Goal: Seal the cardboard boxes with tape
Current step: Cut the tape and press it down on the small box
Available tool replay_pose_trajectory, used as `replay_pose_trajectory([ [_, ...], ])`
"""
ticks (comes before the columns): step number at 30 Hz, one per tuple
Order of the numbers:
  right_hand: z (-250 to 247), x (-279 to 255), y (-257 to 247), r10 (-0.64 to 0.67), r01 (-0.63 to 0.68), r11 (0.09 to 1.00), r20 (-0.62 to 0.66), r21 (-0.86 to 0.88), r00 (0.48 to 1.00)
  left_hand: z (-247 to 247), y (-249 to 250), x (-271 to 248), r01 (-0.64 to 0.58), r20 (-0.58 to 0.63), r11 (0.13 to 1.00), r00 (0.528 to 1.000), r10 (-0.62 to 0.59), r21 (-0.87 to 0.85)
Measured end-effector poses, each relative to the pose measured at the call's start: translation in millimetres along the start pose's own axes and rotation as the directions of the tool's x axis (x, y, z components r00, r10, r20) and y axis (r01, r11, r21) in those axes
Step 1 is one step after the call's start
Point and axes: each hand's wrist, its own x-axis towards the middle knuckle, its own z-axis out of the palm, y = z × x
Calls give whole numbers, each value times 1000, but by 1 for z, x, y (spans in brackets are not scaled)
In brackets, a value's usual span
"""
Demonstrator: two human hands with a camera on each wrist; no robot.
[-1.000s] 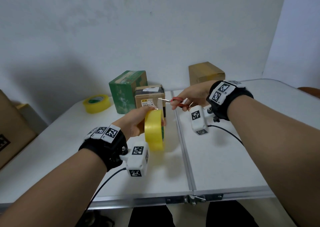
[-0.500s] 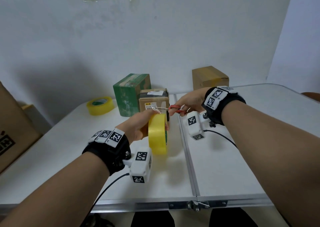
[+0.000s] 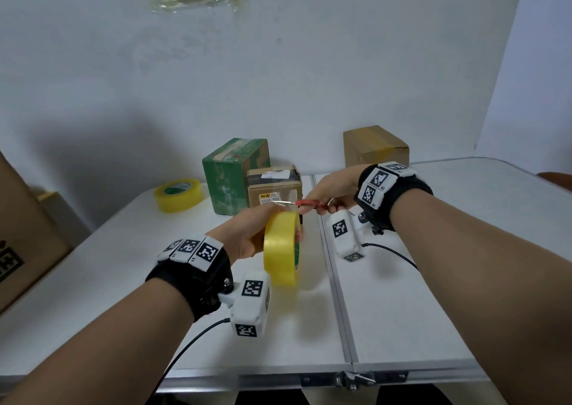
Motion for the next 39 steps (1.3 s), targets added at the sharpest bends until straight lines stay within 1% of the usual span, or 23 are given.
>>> replay_pose_trajectory([
  [4, 2, -10, -2, -50, 49, 997, -27, -56, 998, -1, 0, -1, -2, -10, 1000, 1000, 2, 3],
  [8, 4, -17, 2, -133, 130, 990, -78, -50, 988, 1, 0, -2, -13, -18, 999, 1000, 14, 34],
  [10, 8, -15, 4, -129, 129, 992, -93, -11, 987, 1, 0, -1, -12, -5, 999, 1000, 13, 35],
  [12, 14, -9, 9, -93, 94, 994, -16, 57, 996, 1, 0, -1, -19, 9, 999, 1000, 19, 36],
  [14, 19, -7, 12, -56, 51, 996, 74, 70, 996, 0, 0, -1, -33, 33, 998, 999, 31, 56],
  [17, 24, -15, 15, 0, -4, 1000, 103, 31, 995, -7, -2, 1, -50, 34, 994, 998, 46, 99],
  [18, 24, -18, 16, 31, -32, 999, 109, 15, 994, -10, -3, 3, -53, 13, 991, 999, 52, 123],
  [19, 25, -23, 17, 73, -69, 997, 109, -37, 991, -14, -3, 4, -52, -16, 986, 998, 55, 159],
  [21, 27, -29, 20, 148, -125, 971, 104, -203, 983, -22, 1, 3, -64, -58, 960, 995, 82, 272],
  [23, 30, -30, 24, 218, -195, 913, 23, -358, 976, -29, 6, 0, -86, -47, 927, 993, 111, 366],
  [24, 32, -31, 27, 238, -225, 883, -20, -412, 971, -32, 7, -2, -110, -51, 855, 986, 157, 507],
  [25, 33, -30, 30, 260, -262, 855, -69, -448, 963, -38, 6, -1, -125, -56, 695, 971, 232, 708],
  [26, 32, -25, 37, 261, -285, 836, -118, -470, 958, -43, 4, -1, -102, -45, 455, 952, 301, 885],
  [27, 34, -22, 42, 263, -306, 827, -155, -472, 952, -48, 0, 0, -51, -26, 205, 933, 358, 977],
  [28, 34, -14, 49, 256, -311, 838, -180, -448, 950, -54, -6, 2, 24, -29, 18, 927, 374, 1000],
  [29, 35, -11, 53, 250, -316, 854, -207, -413, 946, -61, -13, 4, 94, -50, -98, 924, 379, 991],
  [30, 37, -8, 58, 239, -315, 870, -234, -378, 942, -67, -21, 6, 155, -79, -177, 924, 375, 972],
  [31, 39, -8, 60, 218, -307, 885, -270, -351, 938, -76, -27, 10, 188, -97, -220, 925, 366, 957],
  [34, 45, -11, 62, 125, -239, 926, -362, -291, 924, -93, -37, 19, 166, -99, -201, 947, 306, 966],
  [36, 45, -11, 60, 145, -253, 923, -349, -289, 926, -96, -39, 24, 134, -78, -228, 968, 238, 964],
  [37, 45, -8, 61, 166, -277, 908, -340, -313, 926, -96, -40, 26, 135, -79, -237, 969, 232, 962],
  [38, 44, -5, 62, 179, -298, 889, -335, -348, 925, -95, -40, 25, 147, -84, -239, 964, 254, 960],
  [39, 46, -6, 61, 183, -306, 875, -329, -374, 926, -95, -40, 26, 165, -87, -244, 949, 302, 956],
])
